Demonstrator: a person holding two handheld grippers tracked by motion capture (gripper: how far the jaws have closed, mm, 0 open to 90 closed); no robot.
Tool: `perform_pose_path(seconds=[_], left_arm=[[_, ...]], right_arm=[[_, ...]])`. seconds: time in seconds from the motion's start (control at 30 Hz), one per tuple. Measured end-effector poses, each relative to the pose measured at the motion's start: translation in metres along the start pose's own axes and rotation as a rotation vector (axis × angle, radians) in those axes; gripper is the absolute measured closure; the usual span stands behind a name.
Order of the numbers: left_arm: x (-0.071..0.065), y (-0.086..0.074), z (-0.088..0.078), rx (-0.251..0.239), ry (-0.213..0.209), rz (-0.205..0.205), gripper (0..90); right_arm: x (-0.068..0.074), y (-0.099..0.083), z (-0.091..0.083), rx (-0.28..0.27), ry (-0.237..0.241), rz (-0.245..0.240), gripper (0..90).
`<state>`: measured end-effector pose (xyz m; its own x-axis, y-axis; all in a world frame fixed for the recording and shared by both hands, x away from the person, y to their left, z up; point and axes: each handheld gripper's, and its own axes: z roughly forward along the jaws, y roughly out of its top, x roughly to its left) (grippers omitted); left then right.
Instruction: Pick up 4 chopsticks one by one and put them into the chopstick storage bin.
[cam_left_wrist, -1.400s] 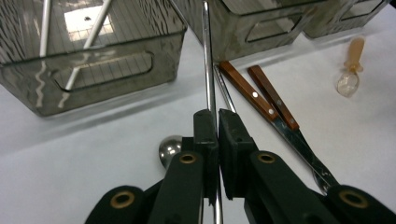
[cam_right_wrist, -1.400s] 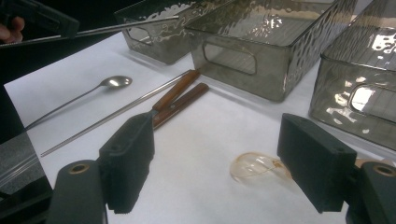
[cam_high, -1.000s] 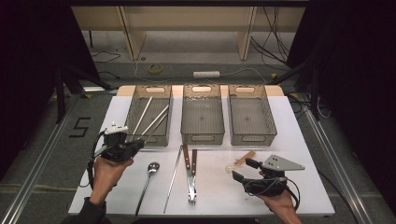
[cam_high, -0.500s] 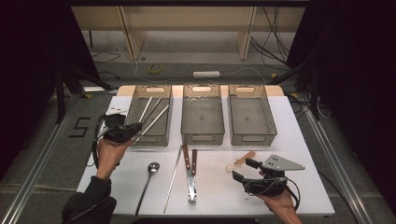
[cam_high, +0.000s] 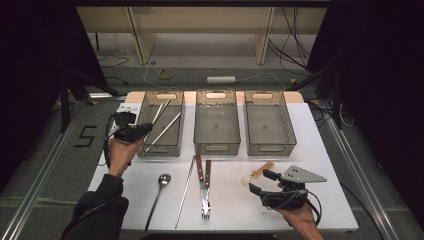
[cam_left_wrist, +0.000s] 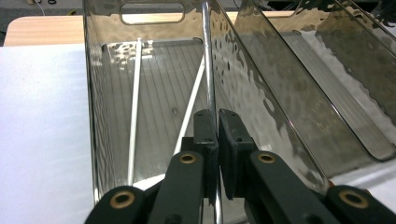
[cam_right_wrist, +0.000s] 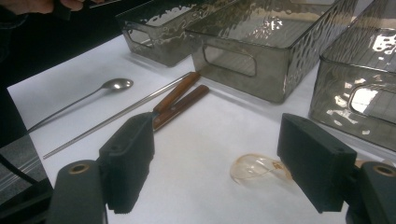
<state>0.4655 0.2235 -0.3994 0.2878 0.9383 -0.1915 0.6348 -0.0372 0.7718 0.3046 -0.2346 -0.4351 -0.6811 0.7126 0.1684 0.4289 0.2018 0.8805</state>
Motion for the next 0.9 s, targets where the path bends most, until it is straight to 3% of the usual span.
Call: perform_pose_path(seconds=[0.33, 0.9], left_arm=[[0.004, 0.006, 0.022, 0.015, 0.019, 0.001, 86.0], [0.016, 0.009, 0.044, 0.048, 0.03, -0.001, 85.8]], right_arm=[[0.0, 0.0, 0.0, -0.002, 0.003, 0.002, 28.4], [-0.001, 0.0, 0.0, -0.001, 0.005, 0.002, 28.4]])
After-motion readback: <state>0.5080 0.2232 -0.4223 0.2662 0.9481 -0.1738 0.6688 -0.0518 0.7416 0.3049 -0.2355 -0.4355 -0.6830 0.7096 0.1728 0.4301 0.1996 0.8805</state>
